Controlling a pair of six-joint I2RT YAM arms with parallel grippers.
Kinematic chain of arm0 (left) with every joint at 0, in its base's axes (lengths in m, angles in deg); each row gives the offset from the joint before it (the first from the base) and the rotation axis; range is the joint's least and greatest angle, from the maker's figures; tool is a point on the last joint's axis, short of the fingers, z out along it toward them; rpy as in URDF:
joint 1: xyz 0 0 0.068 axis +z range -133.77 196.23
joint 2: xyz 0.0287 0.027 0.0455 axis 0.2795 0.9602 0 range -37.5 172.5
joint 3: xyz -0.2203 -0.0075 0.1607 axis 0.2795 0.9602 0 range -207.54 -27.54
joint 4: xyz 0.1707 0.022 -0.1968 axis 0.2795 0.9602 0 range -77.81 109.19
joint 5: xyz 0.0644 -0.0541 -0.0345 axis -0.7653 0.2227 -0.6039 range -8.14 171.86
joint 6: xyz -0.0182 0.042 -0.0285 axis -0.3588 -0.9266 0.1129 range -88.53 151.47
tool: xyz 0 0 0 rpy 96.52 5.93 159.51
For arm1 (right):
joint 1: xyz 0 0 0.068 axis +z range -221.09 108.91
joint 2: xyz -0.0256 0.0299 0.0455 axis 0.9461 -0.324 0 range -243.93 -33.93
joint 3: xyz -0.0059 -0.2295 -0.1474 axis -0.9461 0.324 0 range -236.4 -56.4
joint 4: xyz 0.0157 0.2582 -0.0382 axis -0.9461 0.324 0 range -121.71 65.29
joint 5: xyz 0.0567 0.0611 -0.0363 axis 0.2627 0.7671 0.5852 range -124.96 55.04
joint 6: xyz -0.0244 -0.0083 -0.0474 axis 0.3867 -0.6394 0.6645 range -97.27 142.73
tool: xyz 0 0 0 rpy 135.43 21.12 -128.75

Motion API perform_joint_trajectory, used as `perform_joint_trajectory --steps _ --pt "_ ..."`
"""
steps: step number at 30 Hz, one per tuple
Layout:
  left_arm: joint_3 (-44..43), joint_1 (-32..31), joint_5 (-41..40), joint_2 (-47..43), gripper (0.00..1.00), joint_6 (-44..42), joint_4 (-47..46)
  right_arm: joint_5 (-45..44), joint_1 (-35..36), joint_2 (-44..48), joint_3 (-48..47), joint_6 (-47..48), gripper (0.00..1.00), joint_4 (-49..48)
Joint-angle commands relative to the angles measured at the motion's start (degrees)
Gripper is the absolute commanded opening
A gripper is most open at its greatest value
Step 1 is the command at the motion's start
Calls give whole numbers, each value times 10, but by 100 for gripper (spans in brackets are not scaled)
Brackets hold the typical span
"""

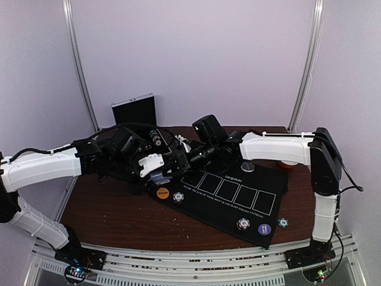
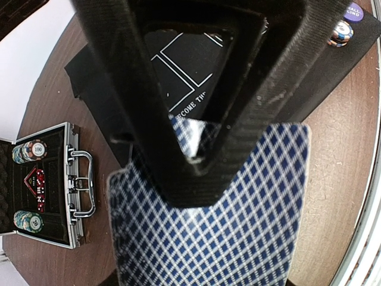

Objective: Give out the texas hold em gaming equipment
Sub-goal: Pass from the right arm to the left, then pick up the poker card from the face-down deck piles.

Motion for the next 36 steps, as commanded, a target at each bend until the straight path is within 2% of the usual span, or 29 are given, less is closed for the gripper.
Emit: perform_joint_trajectory --steps 1,15,20,29,36 --pt "3 4 -10 -13 46 4 -35 -20 -2 24 -17 20 22 41" --pt "7 4 -16 -5 46 7 -35 -37 -3 25 -41 42 24 87" --pt "7 4 -16 -5 47 7 -35 -46 -4 25 -46 52 20 104" --pt "7 4 -16 -3 47 7 -36 -53 -7 30 -50 62 20 121" --pt "8 4 -15 2 47 7 -37 -64 -9 34 -58 75 14 144"
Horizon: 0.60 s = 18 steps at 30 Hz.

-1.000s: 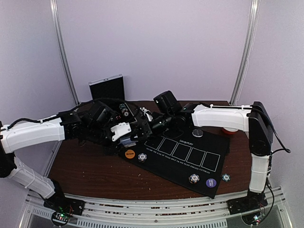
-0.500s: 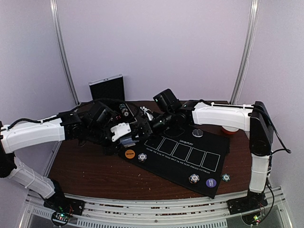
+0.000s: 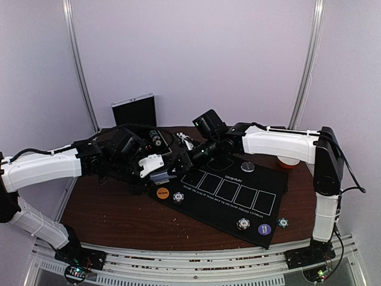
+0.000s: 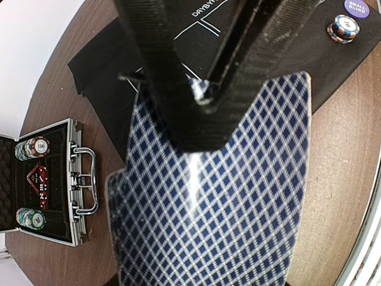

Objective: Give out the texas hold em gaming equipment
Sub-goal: Pick up the poker card from the face-down deck piles.

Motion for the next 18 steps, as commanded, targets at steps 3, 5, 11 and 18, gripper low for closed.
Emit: perform_joint_trajectory --steps 3,5,11,18 --pt "2 4 -2 2 47 4 -33 -22 -6 27 -16 18 9 36" --pt "3 4 -1 3 47 4 -33 -26 -7 29 -19 22 7 42" --pt "3 4 0 3 47 4 -35 -31 -10 36 -23 35 0 61" --pt "6 4 -6 5 47 9 -36 -17 -20 58 -34 54 0 79"
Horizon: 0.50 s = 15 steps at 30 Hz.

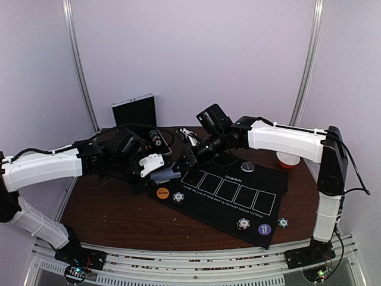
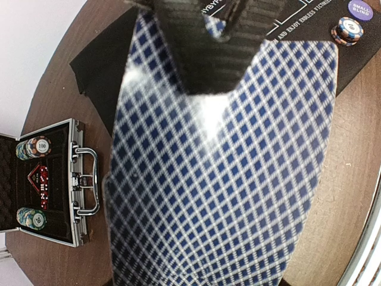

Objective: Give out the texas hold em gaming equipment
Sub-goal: Pick up the poker card from the face-down deck piles, then distribute the poker card in the big blind area.

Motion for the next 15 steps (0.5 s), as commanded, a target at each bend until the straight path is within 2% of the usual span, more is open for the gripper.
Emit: perform_joint_trajectory --steps 1,10,15 --pt "6 3 -6 0 47 10 -31 1 -15 44 -16 18 0 20" --pt "11 17 -22 13 47 43 -39 -11 -68 102 8 13 0 21" --pt "13 24 -27 9 47 51 -47 -19 -90 121 44 -24 0 -27"
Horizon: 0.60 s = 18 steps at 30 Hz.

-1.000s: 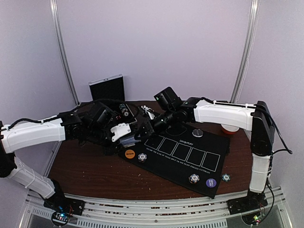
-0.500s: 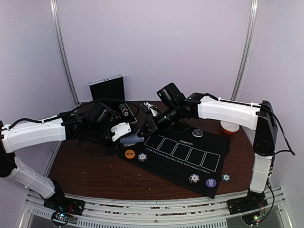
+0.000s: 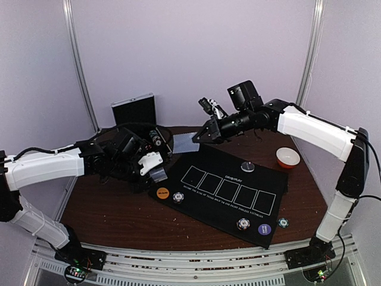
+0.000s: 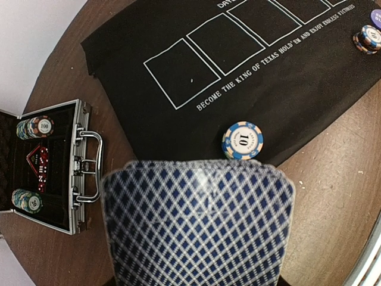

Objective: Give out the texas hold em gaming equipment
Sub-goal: Distribute the poker card in the big blind area.

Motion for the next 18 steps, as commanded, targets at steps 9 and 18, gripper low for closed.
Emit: perform_joint_trajectory --steps 9,18 --pt "9 23 -21 -15 47 27 -39 -73 -13 -11 50 -69 0 -77" --pt "3 43 -37 -24 47 52 -34 -125 22 -151 95 -244 0 -334"
